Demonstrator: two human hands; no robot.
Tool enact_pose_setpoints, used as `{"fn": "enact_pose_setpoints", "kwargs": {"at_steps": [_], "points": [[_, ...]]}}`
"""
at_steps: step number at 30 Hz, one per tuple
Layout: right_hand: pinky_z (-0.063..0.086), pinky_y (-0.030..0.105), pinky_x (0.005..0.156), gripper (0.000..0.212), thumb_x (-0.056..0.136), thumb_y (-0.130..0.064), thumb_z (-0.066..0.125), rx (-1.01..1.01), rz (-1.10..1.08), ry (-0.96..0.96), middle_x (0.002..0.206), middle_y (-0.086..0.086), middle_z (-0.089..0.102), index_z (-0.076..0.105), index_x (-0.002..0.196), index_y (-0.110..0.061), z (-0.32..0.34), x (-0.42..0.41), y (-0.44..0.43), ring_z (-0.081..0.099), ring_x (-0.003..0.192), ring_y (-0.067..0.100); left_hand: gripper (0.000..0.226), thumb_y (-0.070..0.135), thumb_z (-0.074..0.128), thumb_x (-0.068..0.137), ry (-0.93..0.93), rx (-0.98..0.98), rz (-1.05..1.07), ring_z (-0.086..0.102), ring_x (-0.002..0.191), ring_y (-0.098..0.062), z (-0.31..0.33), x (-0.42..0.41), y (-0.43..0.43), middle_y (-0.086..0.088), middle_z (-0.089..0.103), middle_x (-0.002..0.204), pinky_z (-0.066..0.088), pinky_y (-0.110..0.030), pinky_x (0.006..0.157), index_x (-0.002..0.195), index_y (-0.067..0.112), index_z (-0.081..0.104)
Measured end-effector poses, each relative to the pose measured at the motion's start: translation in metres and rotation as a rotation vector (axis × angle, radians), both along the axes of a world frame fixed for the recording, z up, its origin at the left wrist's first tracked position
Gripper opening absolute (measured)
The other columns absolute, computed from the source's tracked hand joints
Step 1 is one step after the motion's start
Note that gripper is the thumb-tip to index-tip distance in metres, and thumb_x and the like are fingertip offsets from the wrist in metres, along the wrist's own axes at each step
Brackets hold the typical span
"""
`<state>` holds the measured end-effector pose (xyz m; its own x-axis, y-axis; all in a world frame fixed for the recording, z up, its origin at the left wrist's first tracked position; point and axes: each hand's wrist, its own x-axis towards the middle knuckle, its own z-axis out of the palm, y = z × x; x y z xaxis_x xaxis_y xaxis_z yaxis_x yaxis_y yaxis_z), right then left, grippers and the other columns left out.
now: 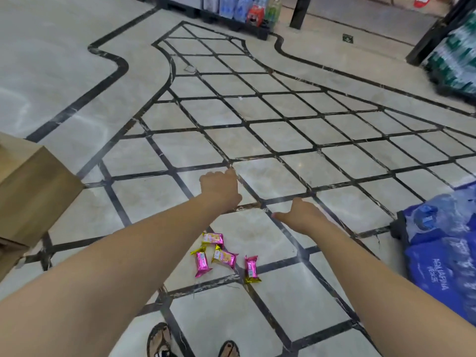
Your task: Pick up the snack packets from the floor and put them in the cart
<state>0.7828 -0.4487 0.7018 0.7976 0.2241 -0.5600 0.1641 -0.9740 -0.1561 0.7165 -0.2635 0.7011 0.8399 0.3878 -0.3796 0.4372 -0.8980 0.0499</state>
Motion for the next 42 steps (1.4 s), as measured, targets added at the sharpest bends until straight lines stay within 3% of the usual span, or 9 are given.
{"fn": "enact_pose_setpoints", "kwargs": {"at_steps": [9,16,21,29,31,33,35,38,42], "points": [[0.046,0.043,0.100,0.091,0.080,-0.071,0.057,-0.052,-0.014,-0.050,0.141,0.011,0.049,0.031,0.145,-0.012,-0.301,0.020,0.003,0.049,0.127,0.032,0.074,0.069,0.047,0.087,-0.096,0.005,-0.109,0.054,0.111,-0.032,-0.292,-0.001,0.023,-0.012,0.056,0.122,0.045,-0.041,0.086,0.134,0.013,0.037],[0.046,0.039,0.096,0.093,0.076,-0.075,0.058,-0.111,-0.097,0.000,0.136,0.013,0.051,0.033,0.139,-0.011,-0.569,0.016,-0.001,0.052,0.121,0.032,0.111,0.087,0.044,0.073,-0.033,-0.036,0.148,0.051,0.123,-0.034,-0.568,-0.029,0.053,-0.015,0.050,0.137,0.043,-0.041,0.096,0.153,0.017,0.014],[0.047,0.041,0.095,0.105,0.071,-0.081,0.057,-0.116,-0.119,-0.038,0.136,0.016,0.051,0.030,0.141,-0.008,-0.694,0.027,-0.009,0.051,0.122,0.034,0.122,0.095,0.040,0.063,0.027,-0.105,0.362,0.048,0.125,-0.035,-0.695,-0.033,0.070,-0.017,0.048,0.137,0.041,-0.042,0.096,0.151,0.013,0.017],[0.052,0.031,0.068,0.120,0.065,-0.084,0.059,-0.030,-0.254,-0.005,0.110,0.013,0.062,0.025,0.140,0.003,-0.752,0.033,-0.052,0.061,0.085,0.021,0.140,0.096,0.057,0.046,-0.008,-0.208,0.534,0.046,0.128,-0.038,-0.740,-0.050,0.093,-0.020,0.045,0.141,0.043,-0.045,0.099,0.148,0.009,0.017],[0.048,0.029,0.070,0.111,0.068,-0.079,0.061,-0.069,-0.231,0.019,0.110,0.012,0.060,0.033,0.136,0.004,-0.759,0.029,-0.056,0.062,0.095,0.023,0.140,0.093,0.062,0.044,0.023,-0.309,0.616,0.047,0.126,-0.038,-0.746,-0.057,0.089,-0.021,0.046,0.139,0.045,-0.043,0.098,0.144,0.004,0.021],[0.043,0.027,0.065,0.083,0.069,-0.078,0.062,-0.099,-0.193,0.036,0.089,0.006,0.057,0.052,0.109,-0.006,-0.768,0.026,-0.059,0.062,0.088,0.021,0.137,0.086,0.068,0.046,0.052,-0.473,0.694,0.050,0.123,-0.035,-0.750,-0.061,0.083,-0.020,0.048,0.139,0.046,-0.040,0.096,0.142,-0.001,0.025],[0.039,0.025,0.061,0.064,0.072,-0.074,0.064,-0.114,-0.196,0.060,0.074,0.000,0.052,0.051,0.087,-0.013,-0.774,0.026,-0.061,0.056,0.074,0.016,0.121,0.076,0.073,0.053,0.065,-0.655,0.753,0.051,0.119,-0.034,-0.750,-0.063,0.075,-0.019,0.049,0.139,0.045,-0.038,0.094,0.138,-0.001,0.036],[0.036,0.022,0.053,0.052,0.076,-0.062,0.070,-0.085,-0.214,0.033,0.071,-0.002,0.051,0.049,0.082,-0.015,-0.773,0.028,-0.059,0.051,0.067,0.011,0.095,0.060,0.076,0.071,0.145,-0.787,0.739,0.050,0.123,-0.036,-0.748,-0.068,0.062,-0.019,0.046,0.143,0.041,-0.043,0.098,0.140,0.006,0.039],[0.035,0.024,0.052,0.042,0.087,-0.049,0.064,-0.006,-0.259,-0.046,0.071,0.000,0.051,0.047,0.069,-0.016,-0.779,0.012,-0.062,0.049,0.063,0.011,0.058,0.045,0.075,0.081,0.062,-0.773,0.657,0.053,0.084,-0.019,-0.753,-0.071,0.054,-0.008,0.058,0.102,0.044,-0.028,0.076,0.120,0.006,0.058]]}}
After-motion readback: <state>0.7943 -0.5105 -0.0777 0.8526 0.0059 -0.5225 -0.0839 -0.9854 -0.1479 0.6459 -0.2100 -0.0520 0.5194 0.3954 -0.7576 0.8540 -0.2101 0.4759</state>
